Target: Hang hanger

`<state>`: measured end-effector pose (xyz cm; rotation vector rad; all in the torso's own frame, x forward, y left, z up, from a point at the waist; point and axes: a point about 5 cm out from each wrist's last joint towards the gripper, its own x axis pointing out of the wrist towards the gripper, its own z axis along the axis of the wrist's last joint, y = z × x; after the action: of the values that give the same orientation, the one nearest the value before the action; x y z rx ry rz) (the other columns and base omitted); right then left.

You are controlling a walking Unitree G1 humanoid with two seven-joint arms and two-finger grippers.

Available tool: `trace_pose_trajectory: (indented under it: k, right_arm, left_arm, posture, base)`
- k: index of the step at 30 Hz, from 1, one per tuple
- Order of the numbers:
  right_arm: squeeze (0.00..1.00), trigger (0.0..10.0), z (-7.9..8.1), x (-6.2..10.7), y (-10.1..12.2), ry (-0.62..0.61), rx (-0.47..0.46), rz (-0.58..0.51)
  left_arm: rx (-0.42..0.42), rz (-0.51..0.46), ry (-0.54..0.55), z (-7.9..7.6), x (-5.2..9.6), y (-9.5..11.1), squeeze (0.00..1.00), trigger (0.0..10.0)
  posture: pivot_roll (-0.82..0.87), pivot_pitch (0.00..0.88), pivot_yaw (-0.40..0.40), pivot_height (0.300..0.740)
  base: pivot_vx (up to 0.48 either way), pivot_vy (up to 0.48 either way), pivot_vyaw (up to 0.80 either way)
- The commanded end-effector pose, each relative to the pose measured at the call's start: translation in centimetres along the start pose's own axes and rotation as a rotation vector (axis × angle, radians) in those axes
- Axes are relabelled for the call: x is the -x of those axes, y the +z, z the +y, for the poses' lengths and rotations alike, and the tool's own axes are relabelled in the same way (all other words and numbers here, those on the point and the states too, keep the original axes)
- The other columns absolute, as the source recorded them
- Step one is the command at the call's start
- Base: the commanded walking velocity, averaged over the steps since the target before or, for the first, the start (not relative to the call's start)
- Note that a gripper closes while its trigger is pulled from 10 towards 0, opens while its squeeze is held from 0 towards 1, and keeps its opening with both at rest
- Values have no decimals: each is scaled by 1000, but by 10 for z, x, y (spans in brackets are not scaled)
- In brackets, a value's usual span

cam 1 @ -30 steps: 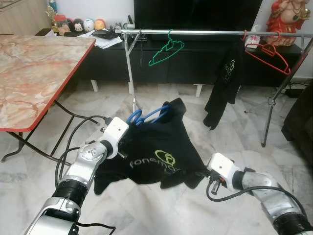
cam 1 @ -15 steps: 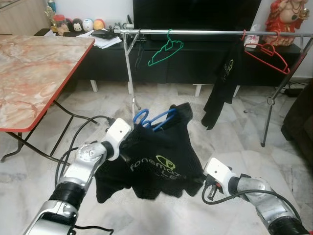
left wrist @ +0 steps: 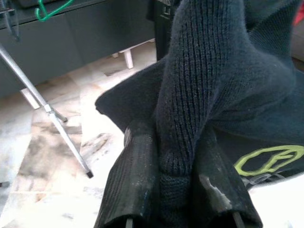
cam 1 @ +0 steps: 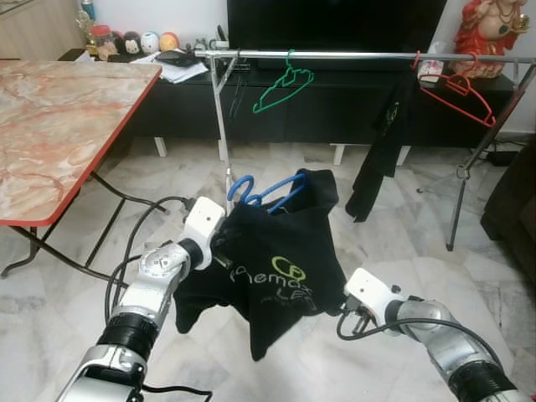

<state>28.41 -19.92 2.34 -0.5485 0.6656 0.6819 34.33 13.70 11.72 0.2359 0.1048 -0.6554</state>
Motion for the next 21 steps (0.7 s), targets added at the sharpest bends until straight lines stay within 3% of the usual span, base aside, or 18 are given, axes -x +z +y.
trace_pose_trajectory:
  k: [1,2,3,4,6,7,8,21]
  right_arm:
    - [0,0,5,-1,-12,8,-37,35]
    - [0,0,5,-1,-12,8,-37,35]
    - [0,10000,3,0,-9,-5,-47,22]
    - [0,10000,3,0,-9,-5,-47,22]
    - [0,10000,-6,3,-6,-37,-64,10]
    - [780,10000,-10,5,-5,-48,-71,5]
    - [1000,10000,-13,7,-4,-53,-78,-1]
    - [1000,10000,-23,25,-3,16,25,26]
  left_arm:
    - [-75,-92,-47,4,3,24,0,10000]
    - [-75,-92,-47,4,3,24,0,10000]
    - [-126,-53,-120,-3,6,18,0,10000]
    - [-126,-53,-120,-3,6,18,0,10000]
    - [-183,-1,-221,-12,10,9,0,10000]
    - [-192,9,-239,-14,12,7,0,10000]
    - [-199,15,-244,-15,12,6,0,10000]
    - [-334,101,-184,-6,11,-4,0,10000]
  posture:
    - [-73,0,-49,740]
    - [-73,0,-49,740]
    - [-71,0,-50,740]
    - [-71,0,-50,740]
    - [-71,0,-50,740]
    - [-71,0,-50,740]
    - [-71,0,-50,740]
    - [-85,0,-49,740]
  base:
    - [0,0,0]
    - [0,0,0]
    - [0,0,0]
    - [0,0,0]
    - [0,0,0]
    - [0,0,0]
    - [0,0,0]
    - [0,0,0]
